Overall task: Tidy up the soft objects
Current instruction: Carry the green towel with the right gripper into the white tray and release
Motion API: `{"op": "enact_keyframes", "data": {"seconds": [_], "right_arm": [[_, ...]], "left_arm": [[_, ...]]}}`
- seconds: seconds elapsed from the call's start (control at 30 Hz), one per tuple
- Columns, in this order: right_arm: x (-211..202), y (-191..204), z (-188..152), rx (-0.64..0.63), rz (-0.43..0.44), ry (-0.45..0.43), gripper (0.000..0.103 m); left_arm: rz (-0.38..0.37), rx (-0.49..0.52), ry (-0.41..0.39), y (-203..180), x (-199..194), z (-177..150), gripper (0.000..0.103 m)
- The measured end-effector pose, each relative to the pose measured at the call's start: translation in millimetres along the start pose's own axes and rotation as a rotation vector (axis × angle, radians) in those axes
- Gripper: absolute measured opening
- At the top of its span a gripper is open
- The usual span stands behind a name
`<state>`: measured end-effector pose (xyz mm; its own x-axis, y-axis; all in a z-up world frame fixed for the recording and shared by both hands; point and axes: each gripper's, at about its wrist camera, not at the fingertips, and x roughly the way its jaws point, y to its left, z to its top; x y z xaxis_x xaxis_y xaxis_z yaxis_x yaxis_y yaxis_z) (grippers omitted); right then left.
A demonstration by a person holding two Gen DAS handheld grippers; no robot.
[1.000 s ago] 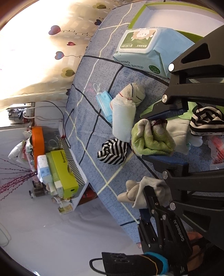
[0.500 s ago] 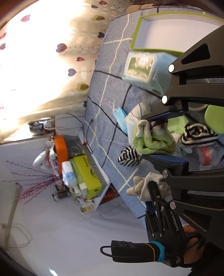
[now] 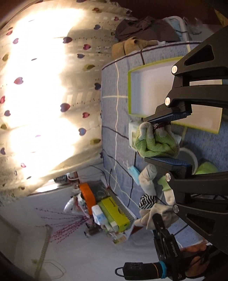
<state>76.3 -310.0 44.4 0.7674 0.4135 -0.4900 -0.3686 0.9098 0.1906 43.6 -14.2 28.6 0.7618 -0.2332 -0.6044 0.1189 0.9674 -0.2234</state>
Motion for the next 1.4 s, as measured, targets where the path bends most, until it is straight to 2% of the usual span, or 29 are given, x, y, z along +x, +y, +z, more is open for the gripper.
{"op": "enact_keyframes", "data": {"seconds": [0.13, 0.33, 0.6, 0.73, 0.9, 1.07, 1.33, 1.4], "right_arm": [[0, -39, -11, 0.061, -0.075, 0.01, 0.034], [23, -72, -31, 0.113, -0.152, 0.055, 0.034], [47, -89, -50, 0.114, -0.227, 0.119, 0.036], [46, -96, -59, 0.128, -0.238, 0.149, 0.042], [33, -99, -61, 0.123, -0.234, 0.155, 0.06], [21, -108, -61, 0.133, -0.234, 0.136, 0.061], [27, -124, -70, 0.153, -0.231, 0.185, 0.059], [29, -125, -71, 0.155, -0.222, 0.192, 0.057]], "left_arm": [[-0.034, 0.039, 0.005, -25, 6, 6, 0.032], [-0.084, 0.093, 0.019, -60, 14, 11, 0.032], [-0.133, 0.139, 0.061, -93, 31, 11, 0.032], [-0.163, 0.161, 0.097, -112, 46, 9, 0.032], [-0.195, 0.191, 0.144, -135, 66, 5, 0.032], [-0.212, 0.207, 0.195, -151, 88, 1, 0.032], [-0.218, 0.215, 0.281, -167, 128, -6, 0.032], [-0.222, 0.22, 0.289, -169, 133, -7, 0.036]]}}
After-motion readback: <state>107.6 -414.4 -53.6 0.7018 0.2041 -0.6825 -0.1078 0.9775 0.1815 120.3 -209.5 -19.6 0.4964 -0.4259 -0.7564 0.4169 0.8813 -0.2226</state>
